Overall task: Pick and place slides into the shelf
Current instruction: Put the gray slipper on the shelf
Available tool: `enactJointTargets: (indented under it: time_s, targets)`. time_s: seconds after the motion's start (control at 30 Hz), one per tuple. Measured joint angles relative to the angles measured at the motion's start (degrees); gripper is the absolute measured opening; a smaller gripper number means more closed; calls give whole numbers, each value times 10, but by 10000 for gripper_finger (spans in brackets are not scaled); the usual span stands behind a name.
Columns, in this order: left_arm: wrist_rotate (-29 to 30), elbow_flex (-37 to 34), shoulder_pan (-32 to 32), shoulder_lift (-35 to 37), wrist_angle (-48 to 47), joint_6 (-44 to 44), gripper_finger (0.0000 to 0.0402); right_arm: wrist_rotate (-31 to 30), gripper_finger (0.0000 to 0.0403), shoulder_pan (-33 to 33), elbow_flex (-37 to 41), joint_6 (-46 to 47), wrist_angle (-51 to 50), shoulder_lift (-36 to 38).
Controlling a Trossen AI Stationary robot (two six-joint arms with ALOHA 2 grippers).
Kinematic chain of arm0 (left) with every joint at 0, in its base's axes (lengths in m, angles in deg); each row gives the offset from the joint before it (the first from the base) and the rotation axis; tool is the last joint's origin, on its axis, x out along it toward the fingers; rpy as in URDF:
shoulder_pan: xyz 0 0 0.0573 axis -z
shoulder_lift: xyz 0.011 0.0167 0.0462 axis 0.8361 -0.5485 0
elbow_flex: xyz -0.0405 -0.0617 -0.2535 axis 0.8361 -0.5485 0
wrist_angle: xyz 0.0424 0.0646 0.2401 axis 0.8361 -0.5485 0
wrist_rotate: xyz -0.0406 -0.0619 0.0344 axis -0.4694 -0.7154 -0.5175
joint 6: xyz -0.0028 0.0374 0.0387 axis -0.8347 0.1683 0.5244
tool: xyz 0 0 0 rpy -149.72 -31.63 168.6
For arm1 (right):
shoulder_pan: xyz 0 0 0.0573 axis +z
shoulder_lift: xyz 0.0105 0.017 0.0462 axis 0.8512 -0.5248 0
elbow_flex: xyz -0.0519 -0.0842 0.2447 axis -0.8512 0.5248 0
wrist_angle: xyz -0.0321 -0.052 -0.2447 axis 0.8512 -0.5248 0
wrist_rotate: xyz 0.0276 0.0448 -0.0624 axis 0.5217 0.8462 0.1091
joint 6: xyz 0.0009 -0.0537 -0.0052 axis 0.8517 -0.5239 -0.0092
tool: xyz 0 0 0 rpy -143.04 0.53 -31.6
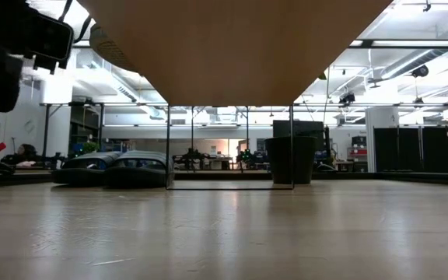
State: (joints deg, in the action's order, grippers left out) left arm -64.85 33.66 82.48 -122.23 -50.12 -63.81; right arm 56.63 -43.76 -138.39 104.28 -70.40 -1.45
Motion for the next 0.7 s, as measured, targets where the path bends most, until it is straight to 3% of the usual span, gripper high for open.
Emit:
enactJointTargets:
  time_s: [0.27,0.7]
  targets:
    - [-87,0,25,-43,0,8,238,0,128,0,2,0,1,-1]
    - [-133,0,75,-96,-33,15,238,2,128,0,7,4,2,-1]
